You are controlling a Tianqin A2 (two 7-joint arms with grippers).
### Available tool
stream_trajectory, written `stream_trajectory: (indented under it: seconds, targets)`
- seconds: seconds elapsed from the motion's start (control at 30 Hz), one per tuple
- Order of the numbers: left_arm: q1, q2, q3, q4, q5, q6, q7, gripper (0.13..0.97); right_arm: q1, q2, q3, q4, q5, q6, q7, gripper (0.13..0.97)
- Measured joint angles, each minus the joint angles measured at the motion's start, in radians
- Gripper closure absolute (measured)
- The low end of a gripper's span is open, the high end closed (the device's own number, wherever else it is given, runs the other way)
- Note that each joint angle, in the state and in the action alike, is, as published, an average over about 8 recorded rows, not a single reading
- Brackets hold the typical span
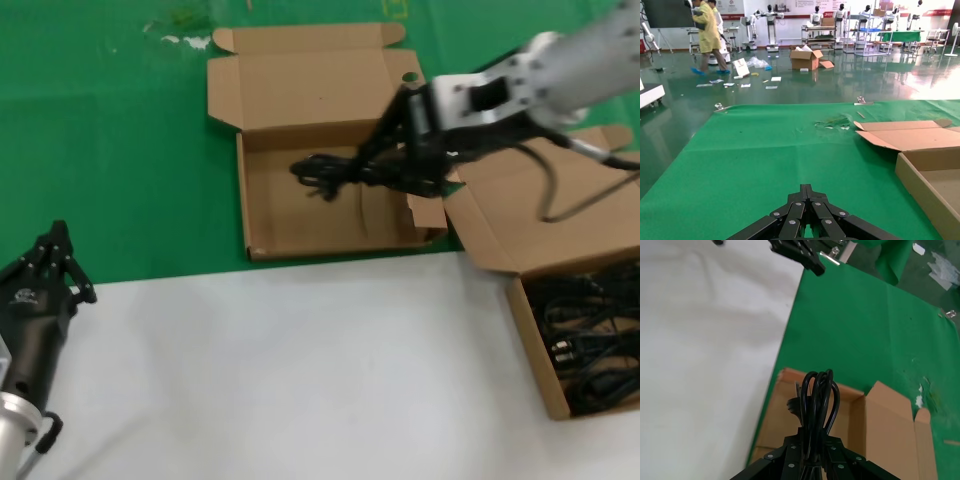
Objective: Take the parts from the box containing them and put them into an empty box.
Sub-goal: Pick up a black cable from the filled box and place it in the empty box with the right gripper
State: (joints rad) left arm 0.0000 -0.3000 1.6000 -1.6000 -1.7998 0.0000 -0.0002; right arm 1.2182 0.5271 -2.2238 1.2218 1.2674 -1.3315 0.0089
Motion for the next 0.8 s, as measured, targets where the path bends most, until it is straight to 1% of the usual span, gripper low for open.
stream_trajectory:
  seconds: [0.27, 0.47, 0.63, 0.7, 0.8]
  targets:
    - [0.0, 0.0, 0.0, 0.0, 0.0, 0.0, 0.0, 0.957, 0.028, -0.197, -0.056, -0.307, -0.073, 0.181, -0.168, 0.908]
    - [0.0, 0.0, 0.0, 0.0, 0.0, 0.0, 0.0, 0.957, 0.042, -0.293, -0.071, -0.497, -0.096, 0.295, -0.292, 0.906]
    - [0.0, 0.0, 0.0, 0.0, 0.0, 0.0, 0.0, 0.957, 0.046, -0.326, -0.065, -0.588, -0.09, 0.344, -0.368, 0.899]
    - [0.0, 0.0, 0.0, 0.0, 0.0, 0.0, 0.0, 0.957, 0.045, -0.332, -0.058, -0.607, -0.083, 0.355, -0.387, 0.898]
    - [0.0, 0.0, 0.0, 0.0, 0.0, 0.0, 0.0, 0.957, 0.039, -0.33, -0.048, -0.61, -0.073, 0.36, -0.391, 0.871]
